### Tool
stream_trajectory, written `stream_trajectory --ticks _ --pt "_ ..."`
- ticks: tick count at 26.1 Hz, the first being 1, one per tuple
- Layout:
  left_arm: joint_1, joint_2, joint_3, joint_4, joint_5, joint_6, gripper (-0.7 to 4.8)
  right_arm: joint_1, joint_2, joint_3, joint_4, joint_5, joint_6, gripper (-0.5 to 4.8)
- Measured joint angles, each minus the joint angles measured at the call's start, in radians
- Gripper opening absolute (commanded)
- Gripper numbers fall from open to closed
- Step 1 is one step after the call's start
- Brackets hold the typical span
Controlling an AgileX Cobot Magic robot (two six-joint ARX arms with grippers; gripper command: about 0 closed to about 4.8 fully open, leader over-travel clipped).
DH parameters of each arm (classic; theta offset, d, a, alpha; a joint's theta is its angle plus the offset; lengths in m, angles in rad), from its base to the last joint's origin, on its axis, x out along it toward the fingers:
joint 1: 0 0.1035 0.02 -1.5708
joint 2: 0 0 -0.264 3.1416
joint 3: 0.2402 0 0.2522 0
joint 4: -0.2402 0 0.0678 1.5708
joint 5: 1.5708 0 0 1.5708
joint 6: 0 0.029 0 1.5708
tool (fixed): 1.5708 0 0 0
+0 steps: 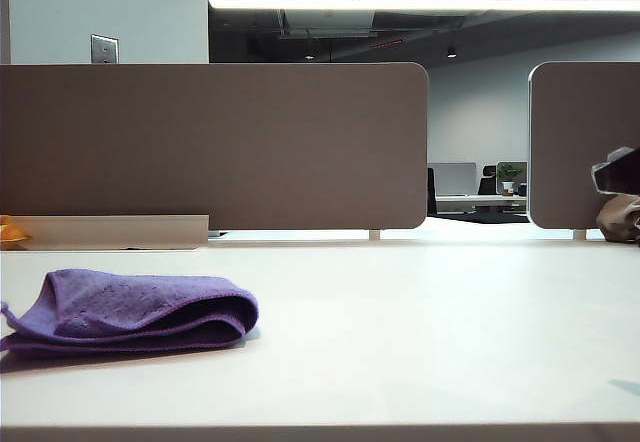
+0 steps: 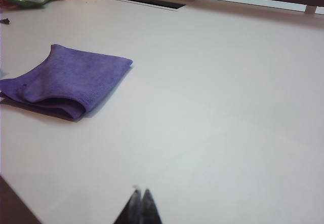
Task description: Fold the bottom of the cloth upward, then fold it vertically to form a square shape.
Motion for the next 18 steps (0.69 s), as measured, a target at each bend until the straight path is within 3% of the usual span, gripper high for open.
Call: stream_trajectory --ticks 18 --pt "0.000 -0.074 -0.033 0.050 0.000 0.000 -0.02 0.000 0.000 0.000 0.000 0.000 0.000 -0.08"
